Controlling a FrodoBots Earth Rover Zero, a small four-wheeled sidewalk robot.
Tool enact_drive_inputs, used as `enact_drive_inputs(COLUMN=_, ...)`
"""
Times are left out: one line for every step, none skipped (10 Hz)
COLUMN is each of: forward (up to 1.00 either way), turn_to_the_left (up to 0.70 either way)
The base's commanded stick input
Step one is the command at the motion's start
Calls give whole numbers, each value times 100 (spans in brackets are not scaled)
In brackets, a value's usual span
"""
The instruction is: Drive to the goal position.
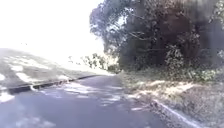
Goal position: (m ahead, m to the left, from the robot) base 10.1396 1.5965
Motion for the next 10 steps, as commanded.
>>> enact_drive_inputs(forward=70, turn_to_the_left=0)
enact_drive_inputs(forward=70, turn_to_the_left=0)
enact_drive_inputs(forward=70, turn_to_the_left=0)
enact_drive_inputs(forward=70, turn_to_the_left=0)
enact_drive_inputs(forward=70, turn_to_the_left=0)
enact_drive_inputs(forward=70, turn_to_the_left=0)
enact_drive_inputs(forward=70, turn_to_the_left=0)
enact_drive_inputs(forward=70, turn_to_the_left=0)
enact_drive_inputs(forward=70, turn_to_the_left=0)
enact_drive_inputs(forward=70, turn_to_the_left=14)
